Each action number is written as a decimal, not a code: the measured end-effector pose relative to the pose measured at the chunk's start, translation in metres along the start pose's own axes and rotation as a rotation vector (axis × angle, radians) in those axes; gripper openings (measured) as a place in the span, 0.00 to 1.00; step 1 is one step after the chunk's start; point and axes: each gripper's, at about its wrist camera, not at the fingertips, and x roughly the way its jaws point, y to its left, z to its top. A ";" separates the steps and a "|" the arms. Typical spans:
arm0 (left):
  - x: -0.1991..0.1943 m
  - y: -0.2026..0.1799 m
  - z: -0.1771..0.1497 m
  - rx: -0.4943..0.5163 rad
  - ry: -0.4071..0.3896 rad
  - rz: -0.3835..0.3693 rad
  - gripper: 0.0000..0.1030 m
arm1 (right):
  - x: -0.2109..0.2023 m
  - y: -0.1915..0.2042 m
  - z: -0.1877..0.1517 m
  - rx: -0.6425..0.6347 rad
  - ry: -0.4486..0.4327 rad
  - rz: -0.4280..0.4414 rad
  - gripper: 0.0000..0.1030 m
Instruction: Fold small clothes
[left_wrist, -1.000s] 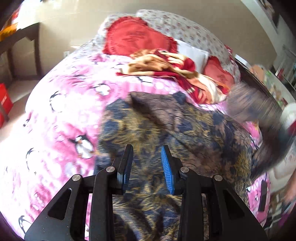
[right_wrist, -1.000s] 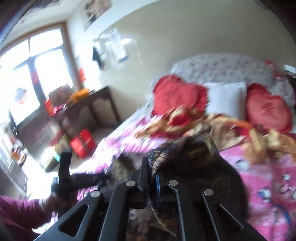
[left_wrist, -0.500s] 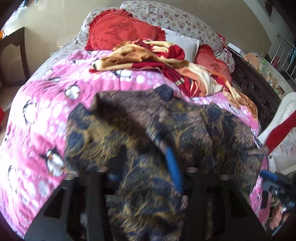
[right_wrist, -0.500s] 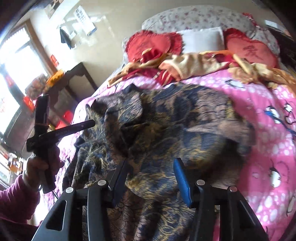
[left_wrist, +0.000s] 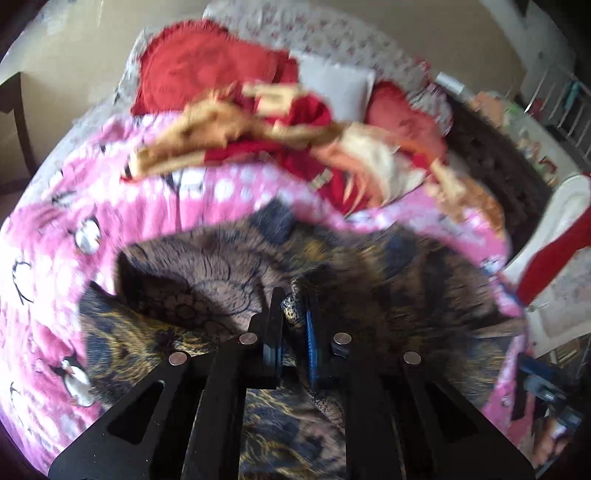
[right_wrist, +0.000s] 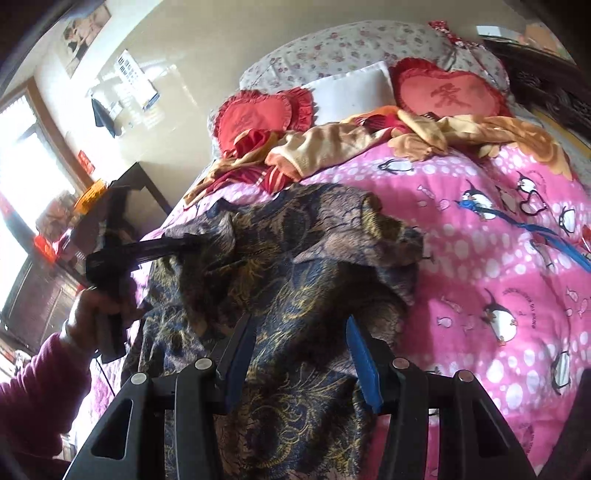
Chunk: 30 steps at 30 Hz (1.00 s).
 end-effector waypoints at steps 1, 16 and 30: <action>-0.019 0.002 0.001 -0.005 -0.041 -0.014 0.08 | 0.000 -0.003 0.002 0.011 -0.005 -0.008 0.47; -0.038 0.085 -0.090 -0.162 -0.041 0.205 0.08 | 0.057 -0.048 0.030 0.125 0.062 -0.182 0.54; -0.027 0.081 -0.099 -0.163 0.043 0.177 0.08 | 0.078 -0.092 0.067 0.256 -0.022 -0.206 0.17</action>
